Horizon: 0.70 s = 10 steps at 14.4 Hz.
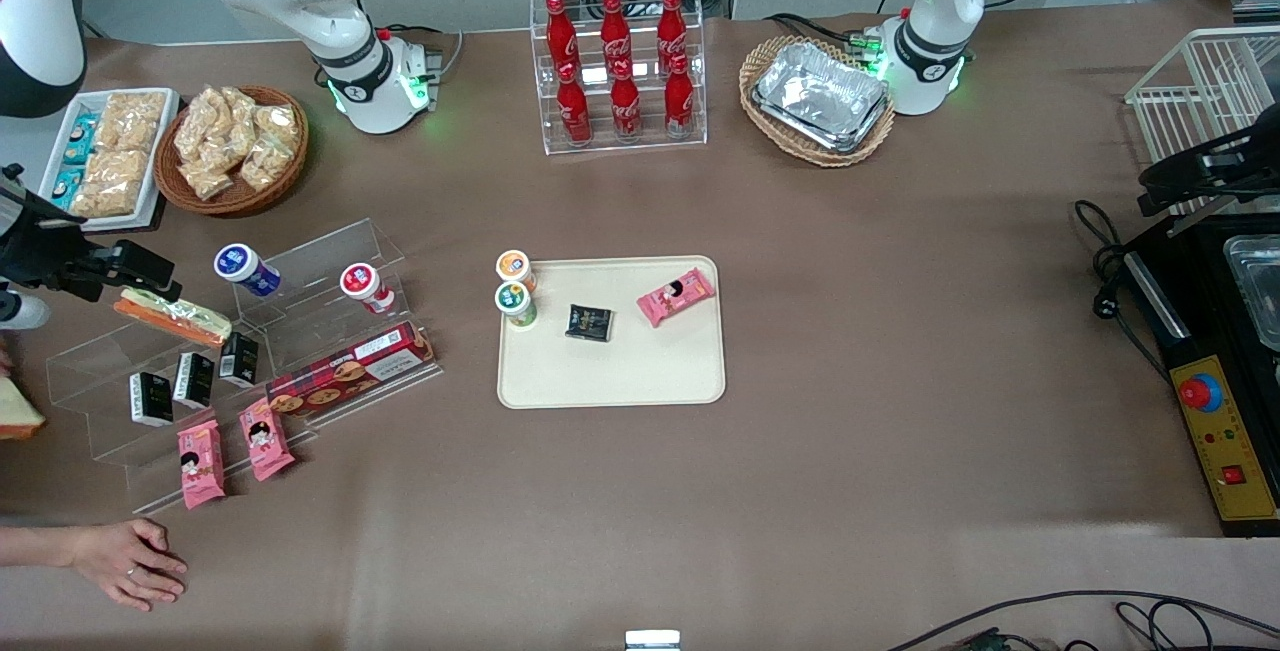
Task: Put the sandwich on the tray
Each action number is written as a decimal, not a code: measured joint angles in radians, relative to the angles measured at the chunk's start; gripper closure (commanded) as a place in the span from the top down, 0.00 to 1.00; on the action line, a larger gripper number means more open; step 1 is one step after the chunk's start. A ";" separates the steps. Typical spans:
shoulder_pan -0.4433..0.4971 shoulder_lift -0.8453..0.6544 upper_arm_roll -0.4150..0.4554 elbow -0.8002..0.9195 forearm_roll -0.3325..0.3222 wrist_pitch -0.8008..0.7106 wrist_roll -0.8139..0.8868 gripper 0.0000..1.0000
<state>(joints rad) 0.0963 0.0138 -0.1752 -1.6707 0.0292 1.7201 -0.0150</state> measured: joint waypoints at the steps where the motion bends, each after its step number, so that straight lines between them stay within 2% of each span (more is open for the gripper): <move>1: 0.002 0.000 0.000 0.000 0.000 0.000 0.000 1.00; 8: 0.004 0.001 0.012 0.019 -0.006 0.000 0.006 1.00; 10: 0.000 0.001 0.009 0.038 -0.022 -0.001 0.104 1.00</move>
<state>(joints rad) 0.0963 0.0148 -0.1659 -1.6325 0.0074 1.7191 0.0890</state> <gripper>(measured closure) 0.000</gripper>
